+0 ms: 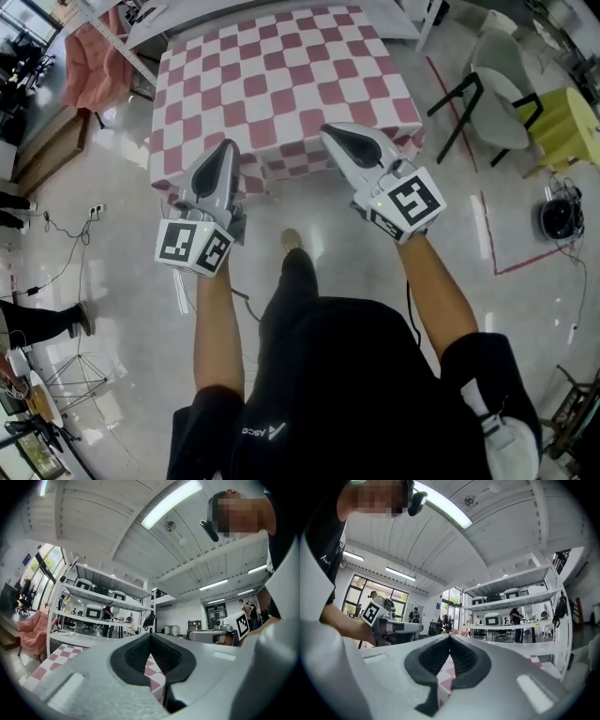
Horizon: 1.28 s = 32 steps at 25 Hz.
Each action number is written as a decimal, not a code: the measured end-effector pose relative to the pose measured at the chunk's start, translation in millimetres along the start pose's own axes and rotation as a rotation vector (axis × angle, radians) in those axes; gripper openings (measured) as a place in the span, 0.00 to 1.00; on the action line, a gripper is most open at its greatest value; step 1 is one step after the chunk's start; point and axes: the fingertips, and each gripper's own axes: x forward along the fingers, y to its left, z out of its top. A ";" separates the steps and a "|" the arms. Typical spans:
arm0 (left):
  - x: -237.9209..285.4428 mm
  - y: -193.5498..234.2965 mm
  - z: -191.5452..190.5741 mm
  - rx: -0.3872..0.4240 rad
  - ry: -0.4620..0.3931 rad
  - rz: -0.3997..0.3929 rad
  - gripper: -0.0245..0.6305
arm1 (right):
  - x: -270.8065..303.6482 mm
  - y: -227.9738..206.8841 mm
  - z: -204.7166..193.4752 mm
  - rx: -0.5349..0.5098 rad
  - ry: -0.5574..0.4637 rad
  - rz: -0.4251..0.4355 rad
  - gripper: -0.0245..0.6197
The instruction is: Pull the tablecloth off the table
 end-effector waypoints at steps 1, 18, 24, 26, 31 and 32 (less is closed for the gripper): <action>11.9 15.2 -1.3 0.007 0.004 -0.006 0.05 | 16.1 -9.6 -2.4 -0.007 0.007 -0.008 0.04; 181.5 256.2 -55.4 -0.035 0.080 -0.034 0.05 | 230.6 -159.9 -77.9 0.011 0.164 -0.219 0.04; 214.6 285.5 -91.1 -0.078 0.188 -0.006 0.06 | 259.7 -196.3 -110.6 0.047 0.266 -0.235 0.11; 221.5 295.5 -104.6 -0.086 0.232 0.021 0.06 | 267.0 -207.1 -124.2 0.060 0.307 -0.231 0.20; 232.2 319.1 -141.4 -0.104 0.359 0.111 0.29 | 273.2 -239.7 -165.3 0.105 0.408 -0.249 0.33; 233.3 324.0 -149.9 -0.115 0.385 0.131 0.33 | 273.3 -247.1 -175.4 0.116 0.434 -0.261 0.35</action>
